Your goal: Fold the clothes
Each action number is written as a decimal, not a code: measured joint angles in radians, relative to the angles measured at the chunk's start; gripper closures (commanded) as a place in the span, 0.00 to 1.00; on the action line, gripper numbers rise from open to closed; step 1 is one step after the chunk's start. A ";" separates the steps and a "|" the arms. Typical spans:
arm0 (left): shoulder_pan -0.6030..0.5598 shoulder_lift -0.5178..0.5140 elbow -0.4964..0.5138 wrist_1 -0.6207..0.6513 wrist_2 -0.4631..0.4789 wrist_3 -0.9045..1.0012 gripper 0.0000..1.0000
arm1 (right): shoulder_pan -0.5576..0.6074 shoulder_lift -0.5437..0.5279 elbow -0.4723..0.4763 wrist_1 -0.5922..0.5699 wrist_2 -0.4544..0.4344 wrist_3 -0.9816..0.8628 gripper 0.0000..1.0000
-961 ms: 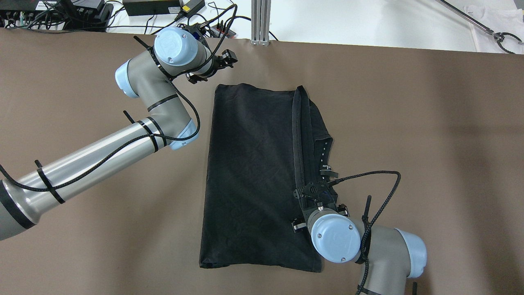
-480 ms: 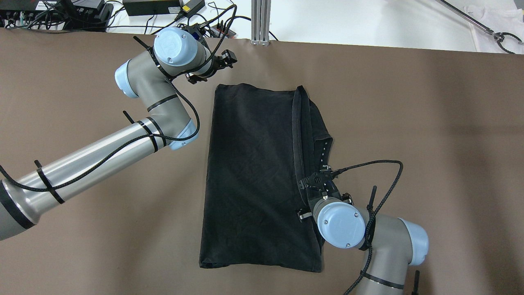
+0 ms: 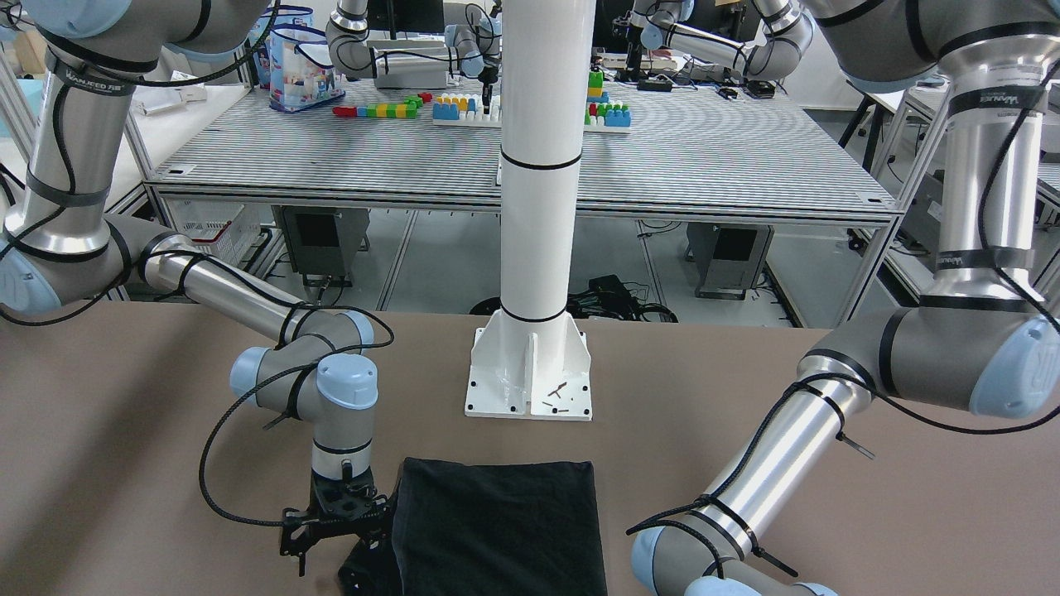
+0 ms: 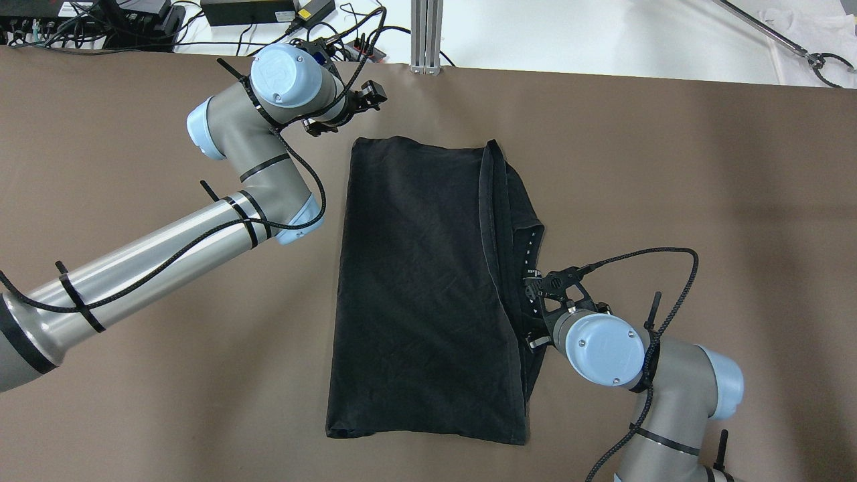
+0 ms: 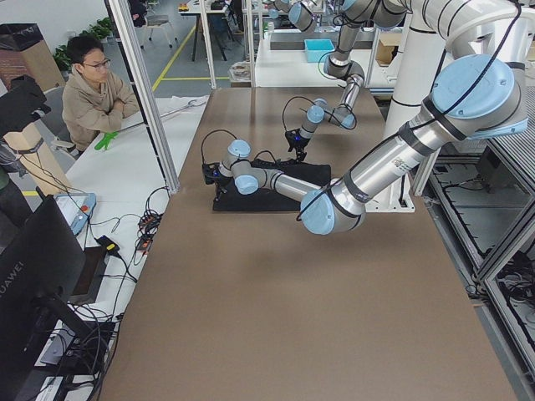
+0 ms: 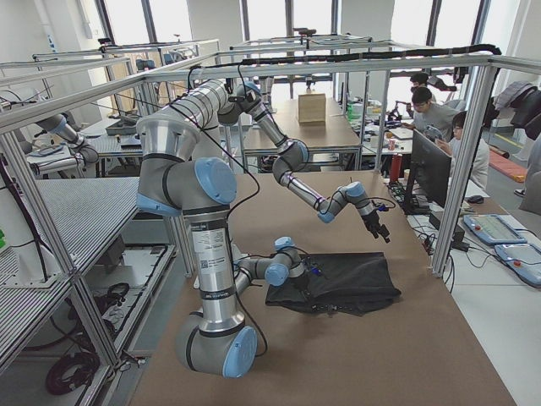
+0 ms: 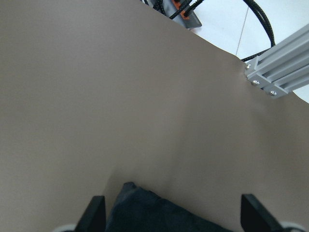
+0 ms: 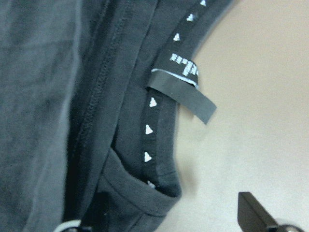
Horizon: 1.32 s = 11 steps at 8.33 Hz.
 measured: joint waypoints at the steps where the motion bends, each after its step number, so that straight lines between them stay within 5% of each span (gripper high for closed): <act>1: -0.002 0.000 0.000 0.001 0.000 0.000 0.00 | 0.013 0.000 0.000 0.015 0.034 -0.014 0.06; 4: -0.005 0.000 0.000 0.001 0.000 0.000 0.00 | 0.084 0.145 -0.025 -0.089 0.087 -0.022 0.06; 7: -0.007 0.003 0.001 0.001 -0.001 0.002 0.00 | 0.119 0.327 -0.191 -0.111 0.100 0.001 0.06; 11: -0.007 0.005 0.001 0.001 -0.001 0.001 0.00 | 0.130 0.363 -0.317 -0.044 0.101 0.010 0.06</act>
